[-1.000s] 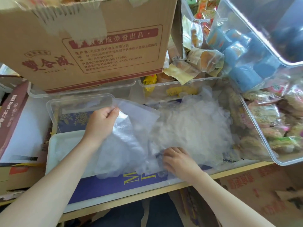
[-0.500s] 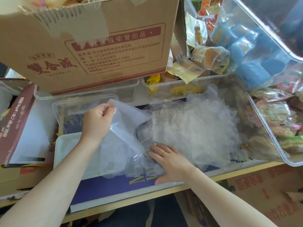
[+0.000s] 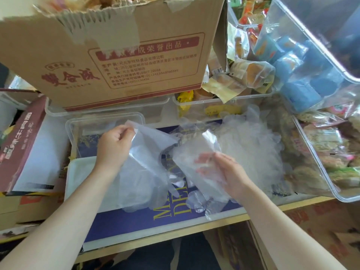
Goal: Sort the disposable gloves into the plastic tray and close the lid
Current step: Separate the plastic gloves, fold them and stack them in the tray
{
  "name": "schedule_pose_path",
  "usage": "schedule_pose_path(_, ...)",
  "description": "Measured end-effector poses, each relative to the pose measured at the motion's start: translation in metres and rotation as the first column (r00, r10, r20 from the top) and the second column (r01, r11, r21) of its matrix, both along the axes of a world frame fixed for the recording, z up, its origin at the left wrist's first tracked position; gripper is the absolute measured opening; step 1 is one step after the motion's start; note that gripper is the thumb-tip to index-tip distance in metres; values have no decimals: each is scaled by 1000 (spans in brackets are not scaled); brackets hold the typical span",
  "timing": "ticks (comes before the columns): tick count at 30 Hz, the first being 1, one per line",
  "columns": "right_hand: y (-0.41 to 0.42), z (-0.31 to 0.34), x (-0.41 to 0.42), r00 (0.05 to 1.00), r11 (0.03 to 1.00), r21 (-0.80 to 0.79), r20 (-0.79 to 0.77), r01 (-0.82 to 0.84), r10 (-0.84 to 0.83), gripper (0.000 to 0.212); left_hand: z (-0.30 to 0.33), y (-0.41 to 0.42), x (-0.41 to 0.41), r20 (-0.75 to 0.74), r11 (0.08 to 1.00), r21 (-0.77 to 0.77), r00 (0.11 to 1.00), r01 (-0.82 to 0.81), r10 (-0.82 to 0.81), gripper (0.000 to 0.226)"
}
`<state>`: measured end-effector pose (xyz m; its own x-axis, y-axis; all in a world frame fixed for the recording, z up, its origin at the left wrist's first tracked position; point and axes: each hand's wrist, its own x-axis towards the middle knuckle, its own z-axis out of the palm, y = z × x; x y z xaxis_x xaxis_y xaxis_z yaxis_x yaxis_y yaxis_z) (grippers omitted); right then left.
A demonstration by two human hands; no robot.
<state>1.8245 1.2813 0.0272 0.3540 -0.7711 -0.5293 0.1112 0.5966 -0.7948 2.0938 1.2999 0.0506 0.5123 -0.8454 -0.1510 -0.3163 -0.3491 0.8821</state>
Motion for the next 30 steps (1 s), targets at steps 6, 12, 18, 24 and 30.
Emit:
schedule_pose_path(6,-14,5,-35,977,990,44,-177,131,-121,26,4,-8,-13,-16,998,1,998,59,-59,23)
schedule_pose_path(12,-18,-32,-58,866,922,233,-469,308,-171,45,-1,-7,-28,5,995,73,998,63,-64,17)
schedule_pose_path(18,-34,-51,-60,760,953,155,-641,260,-103,35,-6,-6,-29,142,992,125,989,28,-45,37)
schedule_pose_path(24,-52,-42,-52,828,907,162,-493,388,-266,15,2,-7,-33,248,984,177,968,-26,-19,46)
schedule_pose_path(30,-41,18,-65,942,936,166,77,310,-326,12,8,-17,-50,15,977,180,993,-117,116,40)
